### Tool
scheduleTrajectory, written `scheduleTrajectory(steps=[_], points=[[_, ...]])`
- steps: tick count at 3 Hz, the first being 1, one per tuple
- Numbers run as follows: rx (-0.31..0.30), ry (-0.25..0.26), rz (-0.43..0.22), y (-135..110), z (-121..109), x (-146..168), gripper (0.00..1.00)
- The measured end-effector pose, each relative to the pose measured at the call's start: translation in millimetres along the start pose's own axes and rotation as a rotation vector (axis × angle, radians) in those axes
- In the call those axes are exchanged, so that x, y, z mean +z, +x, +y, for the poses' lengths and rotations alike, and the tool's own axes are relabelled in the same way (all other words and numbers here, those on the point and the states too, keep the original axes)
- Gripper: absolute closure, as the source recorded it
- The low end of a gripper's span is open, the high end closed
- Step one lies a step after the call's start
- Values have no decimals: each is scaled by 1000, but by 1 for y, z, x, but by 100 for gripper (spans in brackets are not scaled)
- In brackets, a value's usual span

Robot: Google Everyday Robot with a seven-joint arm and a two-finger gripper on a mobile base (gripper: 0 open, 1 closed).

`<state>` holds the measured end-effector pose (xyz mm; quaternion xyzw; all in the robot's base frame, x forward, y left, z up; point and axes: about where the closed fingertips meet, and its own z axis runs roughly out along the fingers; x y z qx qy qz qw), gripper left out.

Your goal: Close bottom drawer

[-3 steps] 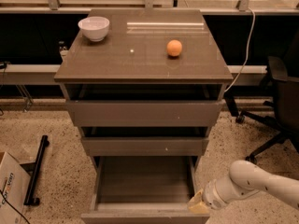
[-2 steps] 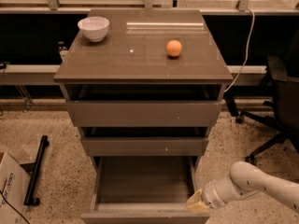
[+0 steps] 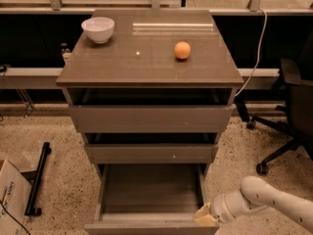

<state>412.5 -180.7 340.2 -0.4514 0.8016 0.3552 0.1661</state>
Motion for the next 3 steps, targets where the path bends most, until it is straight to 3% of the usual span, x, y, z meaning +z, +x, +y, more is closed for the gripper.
scheduleTrajectory(steps=[3], points=[[130, -19, -31, 46, -14, 39, 100]])
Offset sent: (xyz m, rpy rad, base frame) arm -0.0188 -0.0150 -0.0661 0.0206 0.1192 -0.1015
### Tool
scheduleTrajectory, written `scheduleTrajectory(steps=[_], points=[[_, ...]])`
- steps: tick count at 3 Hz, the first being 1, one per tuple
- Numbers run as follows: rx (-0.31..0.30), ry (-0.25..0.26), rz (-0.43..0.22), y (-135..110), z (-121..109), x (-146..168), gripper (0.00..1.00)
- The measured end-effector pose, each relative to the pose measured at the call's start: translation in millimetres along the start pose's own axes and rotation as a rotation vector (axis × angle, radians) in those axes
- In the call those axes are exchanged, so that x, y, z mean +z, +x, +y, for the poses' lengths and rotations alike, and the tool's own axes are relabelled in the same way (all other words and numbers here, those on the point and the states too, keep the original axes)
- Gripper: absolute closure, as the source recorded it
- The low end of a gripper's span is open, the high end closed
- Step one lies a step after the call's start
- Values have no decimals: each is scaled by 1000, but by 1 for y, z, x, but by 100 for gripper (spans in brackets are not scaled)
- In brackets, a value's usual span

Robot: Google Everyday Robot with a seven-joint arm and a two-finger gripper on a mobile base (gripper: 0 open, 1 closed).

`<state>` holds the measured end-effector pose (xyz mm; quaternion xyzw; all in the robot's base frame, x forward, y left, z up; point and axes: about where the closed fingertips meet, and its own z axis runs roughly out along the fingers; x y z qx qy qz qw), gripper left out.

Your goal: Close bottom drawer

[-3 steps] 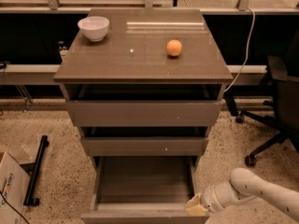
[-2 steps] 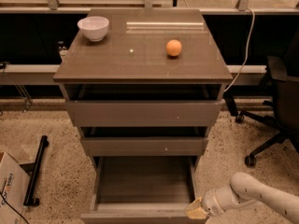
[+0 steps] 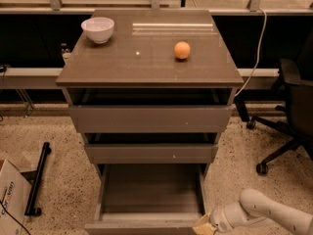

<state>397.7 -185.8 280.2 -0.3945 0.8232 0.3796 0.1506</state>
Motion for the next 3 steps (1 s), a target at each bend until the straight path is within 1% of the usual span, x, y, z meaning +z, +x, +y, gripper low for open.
scheduleTrajectory(steps=[1, 2, 3], points=[[25, 8, -10, 7, -8, 15, 100], [64, 11, -11, 17, -14, 27, 100], [123, 24, -38, 27, -25, 38, 100]])
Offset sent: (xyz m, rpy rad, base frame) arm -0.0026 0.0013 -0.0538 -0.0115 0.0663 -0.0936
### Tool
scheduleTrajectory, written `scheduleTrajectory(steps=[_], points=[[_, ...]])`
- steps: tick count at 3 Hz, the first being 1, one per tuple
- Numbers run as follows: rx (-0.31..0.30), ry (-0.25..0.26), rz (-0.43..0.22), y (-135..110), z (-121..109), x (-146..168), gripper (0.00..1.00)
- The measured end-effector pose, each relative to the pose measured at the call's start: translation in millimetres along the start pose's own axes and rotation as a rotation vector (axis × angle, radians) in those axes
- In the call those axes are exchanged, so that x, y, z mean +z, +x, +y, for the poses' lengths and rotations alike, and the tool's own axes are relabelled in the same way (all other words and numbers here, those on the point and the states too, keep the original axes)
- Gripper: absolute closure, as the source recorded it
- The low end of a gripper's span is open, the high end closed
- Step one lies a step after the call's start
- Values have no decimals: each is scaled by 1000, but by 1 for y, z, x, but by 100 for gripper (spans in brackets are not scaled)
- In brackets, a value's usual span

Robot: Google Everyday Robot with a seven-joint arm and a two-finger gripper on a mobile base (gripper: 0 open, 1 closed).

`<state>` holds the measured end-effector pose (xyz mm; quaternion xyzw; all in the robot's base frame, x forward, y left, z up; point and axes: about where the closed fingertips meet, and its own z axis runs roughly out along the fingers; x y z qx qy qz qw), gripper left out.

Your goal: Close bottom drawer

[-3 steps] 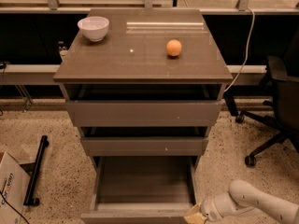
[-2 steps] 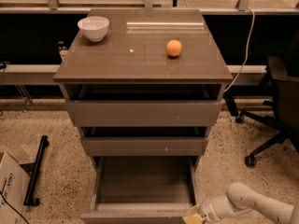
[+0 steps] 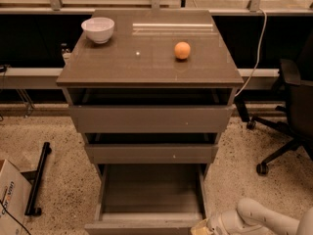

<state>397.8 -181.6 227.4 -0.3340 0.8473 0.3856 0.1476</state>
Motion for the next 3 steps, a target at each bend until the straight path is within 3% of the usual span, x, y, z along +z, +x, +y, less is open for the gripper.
scheduleTrajectory(steps=[1, 3], points=[[68, 50, -16, -3, -24, 18, 100], [57, 71, -29, -3, -26, 23, 100]])
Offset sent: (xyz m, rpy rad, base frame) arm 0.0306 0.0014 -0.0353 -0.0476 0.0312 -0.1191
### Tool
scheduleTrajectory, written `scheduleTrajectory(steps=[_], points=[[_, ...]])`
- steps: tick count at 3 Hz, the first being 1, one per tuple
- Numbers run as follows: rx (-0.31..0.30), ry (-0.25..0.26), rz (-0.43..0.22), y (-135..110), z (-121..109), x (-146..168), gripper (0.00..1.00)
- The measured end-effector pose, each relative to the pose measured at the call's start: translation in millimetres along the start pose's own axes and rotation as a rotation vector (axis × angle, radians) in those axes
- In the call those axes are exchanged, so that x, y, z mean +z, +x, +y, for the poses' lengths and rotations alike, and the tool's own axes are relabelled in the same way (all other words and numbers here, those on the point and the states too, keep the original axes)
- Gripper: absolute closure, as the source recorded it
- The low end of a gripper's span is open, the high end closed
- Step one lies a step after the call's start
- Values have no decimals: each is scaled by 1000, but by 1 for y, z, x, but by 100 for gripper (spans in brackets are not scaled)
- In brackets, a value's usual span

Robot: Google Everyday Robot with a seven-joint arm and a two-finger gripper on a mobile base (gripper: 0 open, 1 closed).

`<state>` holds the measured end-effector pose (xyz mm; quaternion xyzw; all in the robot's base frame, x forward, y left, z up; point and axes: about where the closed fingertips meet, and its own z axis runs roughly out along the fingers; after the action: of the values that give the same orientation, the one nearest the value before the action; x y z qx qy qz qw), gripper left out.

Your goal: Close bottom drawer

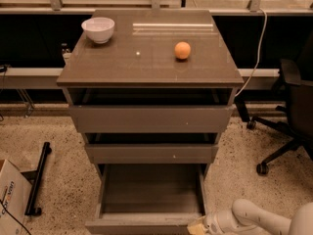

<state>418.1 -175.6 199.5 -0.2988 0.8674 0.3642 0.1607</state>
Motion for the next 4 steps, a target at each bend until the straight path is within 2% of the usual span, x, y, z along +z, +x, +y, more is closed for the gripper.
scheduleTrajectory(steps=[3, 4], points=[[-22, 25, -21, -6, -8, 7, 100], [-63, 73, -76, -25, -34, 24, 100]])
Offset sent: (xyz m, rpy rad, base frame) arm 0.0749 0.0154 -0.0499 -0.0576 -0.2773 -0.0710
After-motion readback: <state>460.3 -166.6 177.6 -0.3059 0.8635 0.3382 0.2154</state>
